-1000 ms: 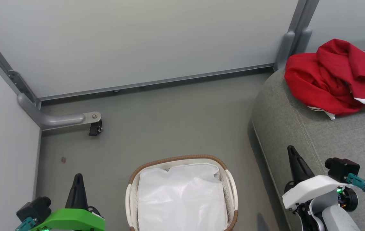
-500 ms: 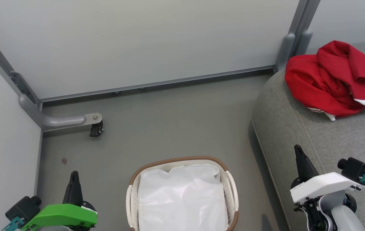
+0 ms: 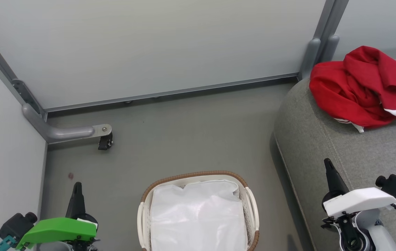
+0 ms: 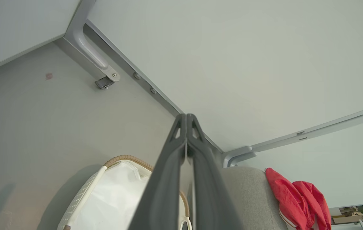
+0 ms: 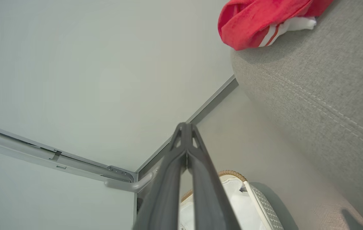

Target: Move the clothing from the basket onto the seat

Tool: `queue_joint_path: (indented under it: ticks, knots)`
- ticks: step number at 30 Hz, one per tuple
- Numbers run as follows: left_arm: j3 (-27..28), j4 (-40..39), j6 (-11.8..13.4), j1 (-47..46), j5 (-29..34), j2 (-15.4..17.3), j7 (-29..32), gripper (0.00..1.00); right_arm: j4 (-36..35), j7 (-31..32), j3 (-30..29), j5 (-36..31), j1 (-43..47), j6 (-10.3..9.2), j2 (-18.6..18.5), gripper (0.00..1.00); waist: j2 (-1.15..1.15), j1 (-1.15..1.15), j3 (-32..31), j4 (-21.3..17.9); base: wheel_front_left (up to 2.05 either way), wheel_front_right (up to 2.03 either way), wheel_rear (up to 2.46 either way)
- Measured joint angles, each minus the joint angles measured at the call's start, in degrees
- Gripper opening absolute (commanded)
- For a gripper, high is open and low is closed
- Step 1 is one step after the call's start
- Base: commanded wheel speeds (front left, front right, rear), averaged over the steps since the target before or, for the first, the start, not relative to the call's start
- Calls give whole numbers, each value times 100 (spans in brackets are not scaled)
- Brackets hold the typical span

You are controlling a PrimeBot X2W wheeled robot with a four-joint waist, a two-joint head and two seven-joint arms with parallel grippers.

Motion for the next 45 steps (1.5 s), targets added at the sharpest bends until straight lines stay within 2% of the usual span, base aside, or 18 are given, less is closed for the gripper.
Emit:
queue_joint_path:
  ticks: [30, 34, 45]
  knots:
    - [212, -148, -56, -140, -1604, 3, 483, 0, -214, 477, -238, 1864, 56, -1, -14, 0, 0, 0, -90, 33, 0, 0, 0]
    - [263, -185, -74, -155, -1971, 4, 583, 0, -265, 581, -296, 2292, 71, -2, -18, 0, 0, 0, -114, 41, 0, 0, 0]
    - [334, -229, -98, -203, -2455, 7, 734, 0, -327, 712, -365, 2821, 103, -3, -21, 0, 0, 0, -147, 53, 0, 0, 0]
